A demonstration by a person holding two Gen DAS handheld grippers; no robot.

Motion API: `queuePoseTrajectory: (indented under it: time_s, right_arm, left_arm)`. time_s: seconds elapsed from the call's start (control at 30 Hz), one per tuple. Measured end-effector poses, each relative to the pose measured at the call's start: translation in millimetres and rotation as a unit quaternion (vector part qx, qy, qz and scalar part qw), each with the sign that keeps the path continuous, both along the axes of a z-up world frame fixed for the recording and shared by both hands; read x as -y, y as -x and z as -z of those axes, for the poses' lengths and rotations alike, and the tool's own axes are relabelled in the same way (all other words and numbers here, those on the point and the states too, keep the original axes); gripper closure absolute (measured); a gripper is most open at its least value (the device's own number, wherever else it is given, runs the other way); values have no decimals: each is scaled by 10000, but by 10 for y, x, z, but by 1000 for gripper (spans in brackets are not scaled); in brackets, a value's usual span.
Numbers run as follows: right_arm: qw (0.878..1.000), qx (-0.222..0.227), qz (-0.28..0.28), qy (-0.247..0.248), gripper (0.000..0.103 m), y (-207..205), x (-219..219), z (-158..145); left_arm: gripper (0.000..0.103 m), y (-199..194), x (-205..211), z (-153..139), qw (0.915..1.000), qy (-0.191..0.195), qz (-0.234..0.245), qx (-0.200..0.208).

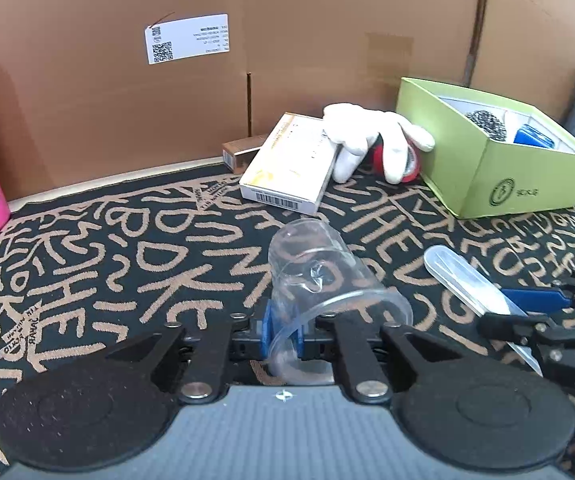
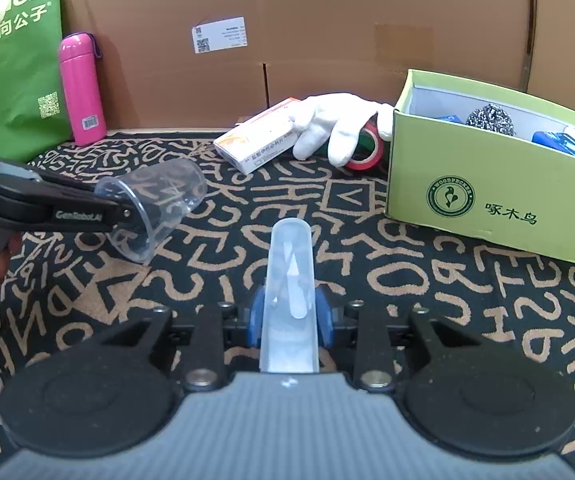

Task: Organize objects
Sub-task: 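Grasp the clear plastic cup with the left tool while the right grasps the clear tube, then lower the cup and tube into the lime-green box and open both tools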

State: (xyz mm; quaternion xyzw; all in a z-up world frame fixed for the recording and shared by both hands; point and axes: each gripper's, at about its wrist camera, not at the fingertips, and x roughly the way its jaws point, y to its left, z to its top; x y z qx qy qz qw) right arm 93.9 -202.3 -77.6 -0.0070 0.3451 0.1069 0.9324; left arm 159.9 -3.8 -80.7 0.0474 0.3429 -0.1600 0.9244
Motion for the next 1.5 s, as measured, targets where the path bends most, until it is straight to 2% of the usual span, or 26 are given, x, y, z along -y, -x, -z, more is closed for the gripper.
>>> queuePoseTrajectory:
  time_s: [0.1,0.13,0.17,0.2,0.27,0.33,0.37,0.43,0.63,0.87,1.1,1.3,1.5]
  right_arm:
    - [10000,24,-27,10,69,-24,-11,9]
    - [10000,33,-30,12,69,-30,-13,11]
    - [10000,42,-28,25,69,-35,-16,12]
    - [10000,51,-19,46,69,-37,-26,10]
    - [10000,65,-7,64,69,-50,-34,12]
    - [10000,67,11,55,73,-65,-35,12]
    - [9999,75,28,67,76,-71,-34,13]
    - [9999,84,31,49,76,-62,-21,9]
    - [9993,225,184,-244,76,88,205,-85]
    - [9961,653,404,-435,76,330,653,-456]
    - [9863,1337,961,63,76,250,1198,-933]
    - [9759,1543,1509,323,76,-182,1754,-1092]
    - [9751,1330,1759,246,76,-616,2144,-909]
  left_arm:
    - [57,-28,27,20,9997,-48,-229,57]
    - [53,-39,36,24,9996,-59,-267,67]
    - [53,-48,44,31,9996,-49,-282,75]
    - [53,-59,49,37,9996,-38,-268,72]
    - [64,-71,60,35,9998,-5,-195,66]
    - [85,-70,77,25,9999,59,-116,9]
    - [91,-65,91,17,9999,93,-94,-23]
    - [98,-37,134,-8,10000,43,-40,3]
    - [100,156,254,-264,9988,265,351,201]
    - [100,185,657,-777,9911,657,959,653]
    - [100,-142,1414,-1145,9818,888,1355,987]
    - [100,-617,2079,-1170,9825,842,1400,892]
    - [100,-941,2480,-995,9877,473,1268,778]
